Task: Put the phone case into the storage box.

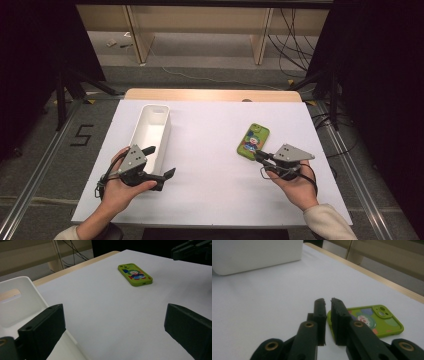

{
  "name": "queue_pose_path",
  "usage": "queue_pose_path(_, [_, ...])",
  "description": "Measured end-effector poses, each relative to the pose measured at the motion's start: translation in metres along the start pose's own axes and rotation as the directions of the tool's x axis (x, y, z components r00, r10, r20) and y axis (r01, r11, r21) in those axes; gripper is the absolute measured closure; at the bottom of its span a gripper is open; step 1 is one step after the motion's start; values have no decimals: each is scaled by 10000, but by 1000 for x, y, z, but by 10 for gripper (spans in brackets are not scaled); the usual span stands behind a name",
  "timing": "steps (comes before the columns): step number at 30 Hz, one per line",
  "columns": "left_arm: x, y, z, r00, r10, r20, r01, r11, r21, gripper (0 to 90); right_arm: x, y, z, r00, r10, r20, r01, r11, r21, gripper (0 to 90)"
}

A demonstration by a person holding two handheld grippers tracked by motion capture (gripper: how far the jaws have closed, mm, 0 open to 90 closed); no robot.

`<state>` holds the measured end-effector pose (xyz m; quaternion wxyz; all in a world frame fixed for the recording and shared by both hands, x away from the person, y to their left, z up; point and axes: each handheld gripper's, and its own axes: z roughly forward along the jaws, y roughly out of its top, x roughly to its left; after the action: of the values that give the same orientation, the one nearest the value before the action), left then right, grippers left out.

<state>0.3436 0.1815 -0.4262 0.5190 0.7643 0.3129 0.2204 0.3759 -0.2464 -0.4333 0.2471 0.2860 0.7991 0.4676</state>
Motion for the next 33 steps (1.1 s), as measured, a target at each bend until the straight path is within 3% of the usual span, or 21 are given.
queue_pose_path(2, [0, 0, 0, 10000, -3, 0, 3, 10000, -8, 27, -3, 2, 5, 10000, -2, -67, 3, 9999, 102, 900])
queue_pose_path(13, [0, 0, -1, 10000, 29, 12, -29, 10000, -35, 29, -15, 9, 46, 9994, 243, -264, -208, 9917, 1270, 900])
queue_pose_path(17, [0, 0, 0, 10000, 13, 9, -13, 10000, -22, 29, -17, 11, 55, 9991, 323, -259, -282, 9890, 1449, 900])
queue_pose_path(33, [0, 0, -1, 10000, 2, 43, -2, 10000, -42, 31, -23, 18, 108, 9970, 724, -269, -633, 9655, 2526, 900])
